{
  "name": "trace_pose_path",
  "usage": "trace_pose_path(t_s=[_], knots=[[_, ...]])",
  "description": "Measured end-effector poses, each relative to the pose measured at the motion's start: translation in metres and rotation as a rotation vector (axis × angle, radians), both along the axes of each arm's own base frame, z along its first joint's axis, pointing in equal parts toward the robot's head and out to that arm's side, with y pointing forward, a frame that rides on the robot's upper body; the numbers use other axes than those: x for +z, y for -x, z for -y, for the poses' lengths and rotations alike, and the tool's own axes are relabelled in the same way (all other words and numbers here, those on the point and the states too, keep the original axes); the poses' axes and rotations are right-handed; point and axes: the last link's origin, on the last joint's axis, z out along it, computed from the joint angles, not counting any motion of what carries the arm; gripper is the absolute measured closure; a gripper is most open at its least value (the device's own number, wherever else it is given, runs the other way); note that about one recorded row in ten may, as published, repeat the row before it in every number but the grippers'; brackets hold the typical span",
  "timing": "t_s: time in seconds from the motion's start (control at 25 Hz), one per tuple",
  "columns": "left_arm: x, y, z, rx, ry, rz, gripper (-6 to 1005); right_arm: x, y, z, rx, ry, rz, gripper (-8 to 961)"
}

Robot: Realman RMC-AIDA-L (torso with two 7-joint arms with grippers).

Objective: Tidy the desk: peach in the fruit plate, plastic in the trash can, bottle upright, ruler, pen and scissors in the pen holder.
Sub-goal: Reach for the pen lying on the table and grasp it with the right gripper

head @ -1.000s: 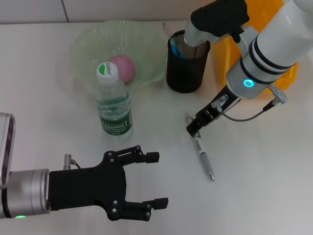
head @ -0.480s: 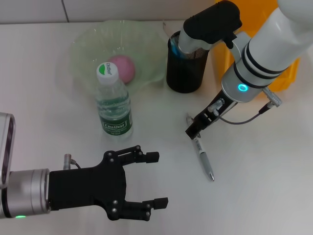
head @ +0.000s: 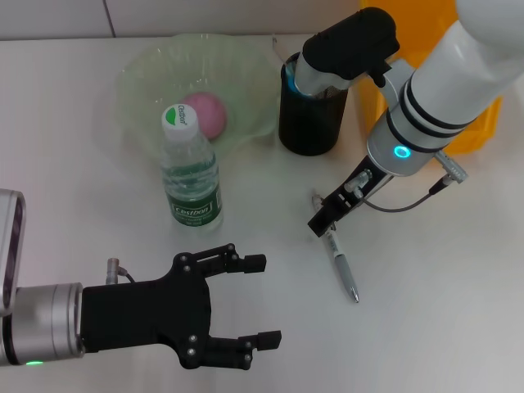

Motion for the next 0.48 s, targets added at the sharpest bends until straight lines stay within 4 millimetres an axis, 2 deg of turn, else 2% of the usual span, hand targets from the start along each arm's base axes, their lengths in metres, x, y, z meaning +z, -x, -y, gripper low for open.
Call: trace_pose_path(t_s=[0.32, 0.48], knots=[[0.0001, 0.0003, 0.0005, 0.001, 0.000, 0.000, 126, -0.0021, -0.0023, 0.0016, 0.002, 0.010, 0.014, 114], [0.0003, 0.0001, 0.0004, 0.000, -0.001, 0.000, 126, -0.0026, -0.0036, 0.0015, -0.001, 0.010, 0.018, 165]])
